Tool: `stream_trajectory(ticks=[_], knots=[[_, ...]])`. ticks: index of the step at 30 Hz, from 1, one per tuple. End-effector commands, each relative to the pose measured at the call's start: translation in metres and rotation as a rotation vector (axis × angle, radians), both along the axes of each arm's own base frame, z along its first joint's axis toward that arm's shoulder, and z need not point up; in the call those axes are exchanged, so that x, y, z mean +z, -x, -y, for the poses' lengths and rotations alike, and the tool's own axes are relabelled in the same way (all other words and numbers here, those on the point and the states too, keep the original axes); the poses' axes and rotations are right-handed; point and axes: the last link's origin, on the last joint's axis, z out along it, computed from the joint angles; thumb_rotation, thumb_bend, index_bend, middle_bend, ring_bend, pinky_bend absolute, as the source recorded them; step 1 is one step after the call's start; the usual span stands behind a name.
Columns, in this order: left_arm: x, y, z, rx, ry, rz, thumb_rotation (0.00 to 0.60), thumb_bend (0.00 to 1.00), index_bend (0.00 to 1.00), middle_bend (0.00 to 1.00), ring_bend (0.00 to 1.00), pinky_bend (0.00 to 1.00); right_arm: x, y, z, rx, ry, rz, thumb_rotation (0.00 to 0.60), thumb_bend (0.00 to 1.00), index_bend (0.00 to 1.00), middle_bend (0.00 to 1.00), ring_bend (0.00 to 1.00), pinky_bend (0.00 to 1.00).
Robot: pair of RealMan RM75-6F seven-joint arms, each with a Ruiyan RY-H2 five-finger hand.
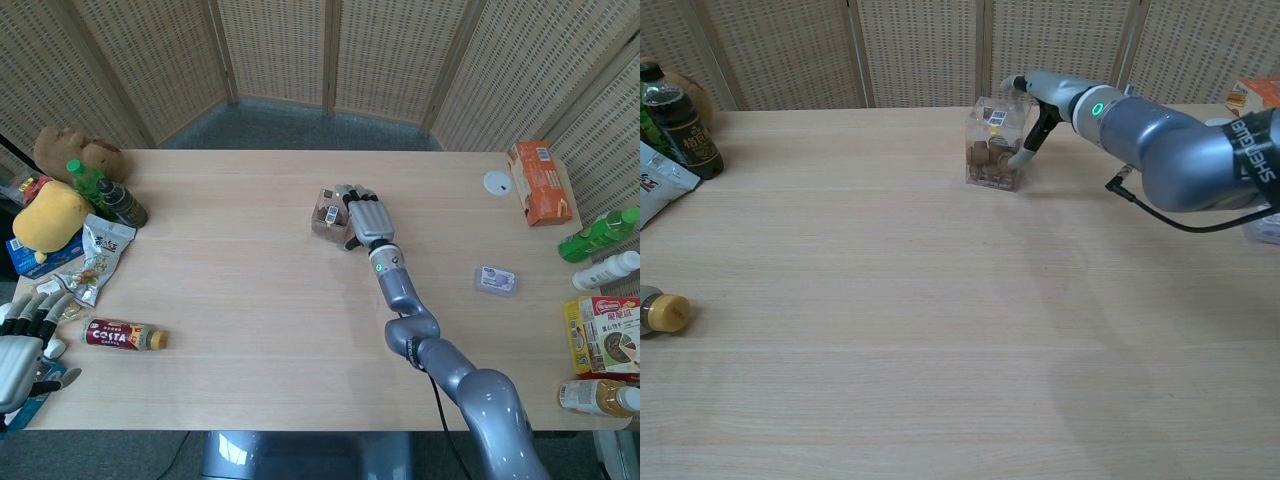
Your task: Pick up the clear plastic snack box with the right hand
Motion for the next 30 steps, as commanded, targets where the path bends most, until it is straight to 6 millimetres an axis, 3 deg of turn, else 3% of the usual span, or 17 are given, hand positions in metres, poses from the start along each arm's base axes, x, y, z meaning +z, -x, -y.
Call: stream_trajectory(ticks=[1,4,6,11,16,22,30], knots=[[0.000,0.000,0.001,-0.002,0.000,0.002,0.600,0.00,0.00,0.00,0.00,0.00,-0.002,0.000,-0.004,0.030,0.035,0.022,0.600,0.00,0.28,0.49,0.42,0.46],[0.000,-0.001,0.002,-0.003,0.004,0.004,0.600,0.00,0.00,0.00,0.00,0.00,0.003,0.003,-0.004,0.046,0.075,0.032,0.600,0.00,0.44,0.68,0.61,0.62],[0.000,-0.002,0.002,-0.008,0.007,0.005,0.600,0.00,0.00,0.00,0.00,0.00,0.007,0.005,-0.004,0.052,0.096,0.041,0.600,0.00,0.50,0.74,0.67,0.68],[-0.001,-0.002,0.002,-0.010,0.009,0.002,0.600,0.00,0.00,0.00,0.00,0.00,0.013,0.009,-0.003,0.062,0.119,0.049,0.600,0.00,0.53,0.76,0.68,0.69],[-0.002,-0.001,0.002,-0.005,0.014,0.001,0.600,0.00,0.00,0.00,0.00,0.00,0.027,-0.001,0.000,0.116,0.165,0.097,0.600,0.00,0.53,0.76,0.68,0.69],[0.000,-0.004,0.003,-0.013,0.014,0.014,0.600,0.00,0.00,0.00,0.00,0.00,0.065,-0.028,0.002,0.231,0.273,0.180,0.600,0.00,0.53,0.76,0.69,0.69],[0.000,-0.006,0.005,-0.025,0.026,0.032,0.600,0.00,0.00,0.00,0.00,0.00,0.142,-0.078,-0.018,0.332,0.394,0.284,0.600,0.00,0.53,0.76,0.68,0.69]])
